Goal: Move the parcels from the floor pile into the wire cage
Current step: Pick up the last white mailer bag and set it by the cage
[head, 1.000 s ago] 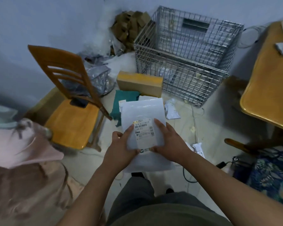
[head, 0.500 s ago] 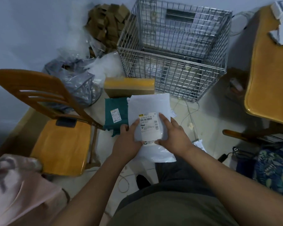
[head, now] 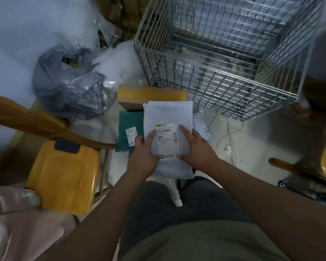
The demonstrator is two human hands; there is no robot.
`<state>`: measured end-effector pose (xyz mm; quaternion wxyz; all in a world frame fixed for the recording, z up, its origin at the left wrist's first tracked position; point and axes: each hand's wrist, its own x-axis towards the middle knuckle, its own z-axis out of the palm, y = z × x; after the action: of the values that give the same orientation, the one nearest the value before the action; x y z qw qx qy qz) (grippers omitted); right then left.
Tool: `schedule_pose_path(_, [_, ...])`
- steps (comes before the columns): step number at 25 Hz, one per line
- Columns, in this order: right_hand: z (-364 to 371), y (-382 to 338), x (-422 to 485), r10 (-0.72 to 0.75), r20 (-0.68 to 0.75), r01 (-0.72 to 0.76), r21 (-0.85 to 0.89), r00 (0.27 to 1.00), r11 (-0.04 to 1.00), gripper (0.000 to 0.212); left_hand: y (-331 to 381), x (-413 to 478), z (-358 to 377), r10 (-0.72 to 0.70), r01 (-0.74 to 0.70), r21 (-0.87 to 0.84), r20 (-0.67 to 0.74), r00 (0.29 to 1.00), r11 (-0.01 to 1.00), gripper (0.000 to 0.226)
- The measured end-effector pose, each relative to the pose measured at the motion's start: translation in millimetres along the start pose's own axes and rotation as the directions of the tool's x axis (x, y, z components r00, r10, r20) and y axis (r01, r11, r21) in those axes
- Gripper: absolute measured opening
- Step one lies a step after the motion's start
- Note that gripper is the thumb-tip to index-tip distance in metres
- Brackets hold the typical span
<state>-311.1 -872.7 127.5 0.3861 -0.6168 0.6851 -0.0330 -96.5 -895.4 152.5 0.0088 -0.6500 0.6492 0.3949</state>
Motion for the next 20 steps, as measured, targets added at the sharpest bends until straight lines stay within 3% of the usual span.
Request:
schedule_pose_path(4, [23, 24, 65, 0.014, 0.103, -0.014, -0.004, 0.995, 1.000, 0.123, -22, 62, 26, -0.085, 0.088, -0.089, 0.031, 0.996, 0.992, 0.091])
schedule_pose_path(9, [85, 57, 140, 0.051, 0.114, -0.057, 0.048, 0.992, 0.997, 0.120, -68, 141, 78, -0.126, 0.139, -0.123, 0.110, 0.986, 0.983, 0.093])
schedule_pose_path(20, [241, 156, 290, 0.128, 0.173, -0.150, 0.120, 0.977, 0.981, 0.137, -187, 302, 201, -0.122, 0.136, -0.052, 0.208, 0.971, 0.989, 0.095])
